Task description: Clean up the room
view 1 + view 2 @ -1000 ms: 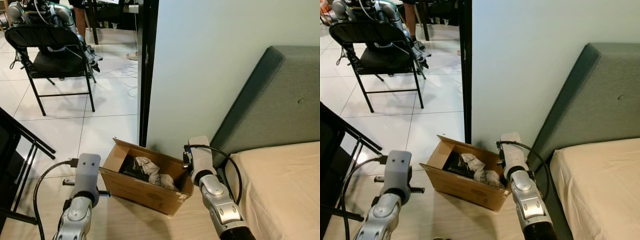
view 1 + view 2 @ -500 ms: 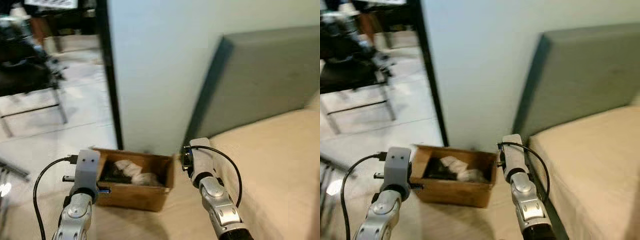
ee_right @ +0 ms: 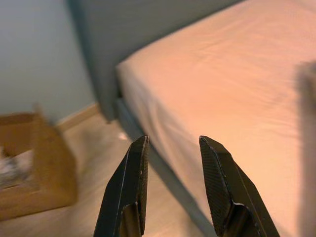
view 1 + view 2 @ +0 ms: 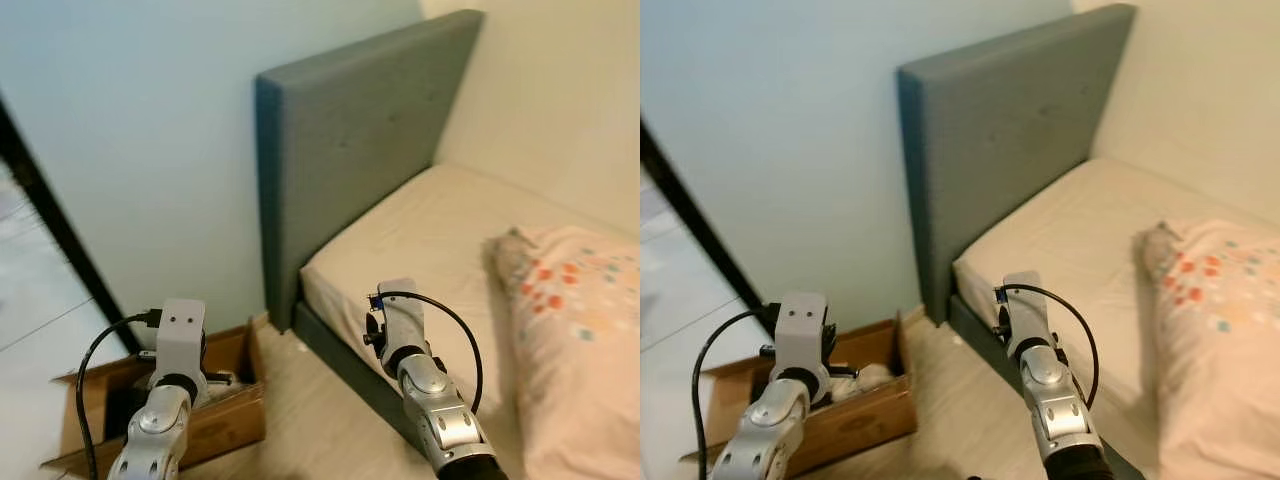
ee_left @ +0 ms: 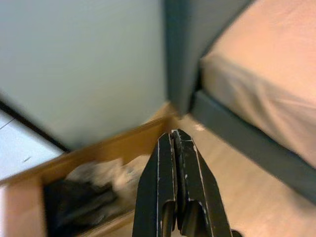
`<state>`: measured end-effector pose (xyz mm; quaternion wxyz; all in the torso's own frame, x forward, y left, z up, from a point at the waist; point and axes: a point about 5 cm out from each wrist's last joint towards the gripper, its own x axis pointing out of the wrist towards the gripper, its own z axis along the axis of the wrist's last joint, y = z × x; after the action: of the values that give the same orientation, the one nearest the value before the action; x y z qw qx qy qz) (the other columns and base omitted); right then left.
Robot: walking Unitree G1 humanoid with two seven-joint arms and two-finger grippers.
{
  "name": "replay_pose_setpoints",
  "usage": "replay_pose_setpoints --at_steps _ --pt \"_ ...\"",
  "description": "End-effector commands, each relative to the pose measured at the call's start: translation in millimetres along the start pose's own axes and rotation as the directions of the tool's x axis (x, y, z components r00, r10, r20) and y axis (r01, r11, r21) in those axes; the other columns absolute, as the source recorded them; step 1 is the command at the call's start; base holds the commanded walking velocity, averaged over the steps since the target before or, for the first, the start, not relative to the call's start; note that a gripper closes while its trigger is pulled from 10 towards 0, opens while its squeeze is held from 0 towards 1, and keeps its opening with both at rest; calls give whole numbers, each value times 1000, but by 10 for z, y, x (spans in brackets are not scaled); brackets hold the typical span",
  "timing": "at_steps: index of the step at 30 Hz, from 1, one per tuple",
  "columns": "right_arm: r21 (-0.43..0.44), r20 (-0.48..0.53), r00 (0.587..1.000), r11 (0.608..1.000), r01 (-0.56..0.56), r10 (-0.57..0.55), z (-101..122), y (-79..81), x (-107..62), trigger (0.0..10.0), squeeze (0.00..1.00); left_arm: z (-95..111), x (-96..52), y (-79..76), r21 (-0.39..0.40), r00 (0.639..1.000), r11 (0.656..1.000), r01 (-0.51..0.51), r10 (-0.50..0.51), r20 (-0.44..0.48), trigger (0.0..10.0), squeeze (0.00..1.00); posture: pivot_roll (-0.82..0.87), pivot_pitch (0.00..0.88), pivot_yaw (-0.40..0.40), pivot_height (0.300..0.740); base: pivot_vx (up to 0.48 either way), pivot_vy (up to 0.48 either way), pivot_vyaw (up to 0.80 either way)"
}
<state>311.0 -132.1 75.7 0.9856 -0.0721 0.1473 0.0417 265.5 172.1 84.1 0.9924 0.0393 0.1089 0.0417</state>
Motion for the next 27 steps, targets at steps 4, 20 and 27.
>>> replay_pose_setpoints --at_steps 4,20,27 --pt "13 -38 999 1000 3 -2 -82 15 -25 10000 0 -35 -20 -1 -18 1000 1000 14 -15 -23 10000 0 -8 117 -23 727 0 0 -800" --pt "21 -42 999 1000 16 -16 -97 23 -41 10000 0 -45 41 -45 110 999 993 52 -52 -3 10000 0 -13 101 -6 727 0 0 -800" --pt "14 -37 999 1000 15 -14 -98 28 -47 10000 0 -64 20 -51 91 999 995 39 -39 -6 10000 0 -12 98 -3 727 0 0 -800"
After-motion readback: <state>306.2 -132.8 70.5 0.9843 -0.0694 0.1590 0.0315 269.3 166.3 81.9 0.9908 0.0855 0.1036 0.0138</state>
